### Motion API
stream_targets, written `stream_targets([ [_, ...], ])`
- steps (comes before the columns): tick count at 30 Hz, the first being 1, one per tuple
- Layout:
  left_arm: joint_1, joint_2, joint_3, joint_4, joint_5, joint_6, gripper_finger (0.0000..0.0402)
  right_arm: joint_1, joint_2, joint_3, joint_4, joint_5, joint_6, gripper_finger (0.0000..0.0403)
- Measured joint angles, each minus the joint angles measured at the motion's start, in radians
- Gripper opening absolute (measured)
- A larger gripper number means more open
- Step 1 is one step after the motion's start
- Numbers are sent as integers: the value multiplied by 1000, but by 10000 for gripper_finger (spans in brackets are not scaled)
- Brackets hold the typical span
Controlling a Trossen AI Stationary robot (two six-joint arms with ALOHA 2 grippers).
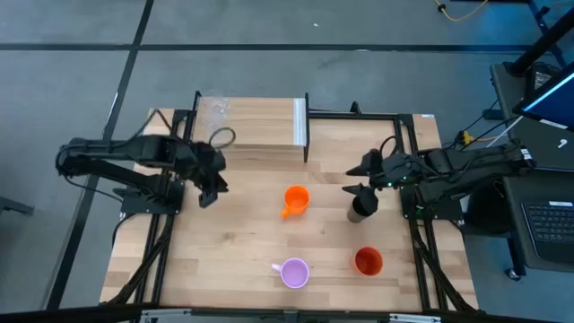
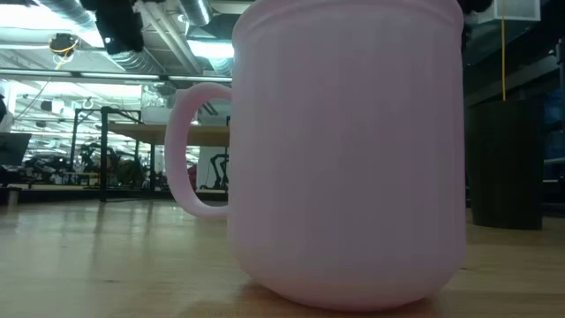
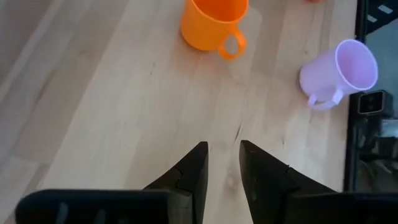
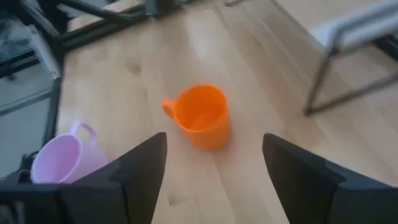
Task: Stack small to large cups/mugs on shelf
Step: Put the orange mug on the shelf
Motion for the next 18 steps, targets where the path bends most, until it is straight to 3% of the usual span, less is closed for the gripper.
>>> stream_targets([
  [9, -98, 0, -177, 295, -51, -38, 86, -22, 134, 22, 124, -68, -95, 266],
  [14, -107, 0, -182, 326, -63, -37, 86, -76, 257, 156, 51, -149, -162, 266],
  [18, -106, 0, -182, 332, -64, -37, 86, -101, 364, 262, -21, -150, -252, 266],
])
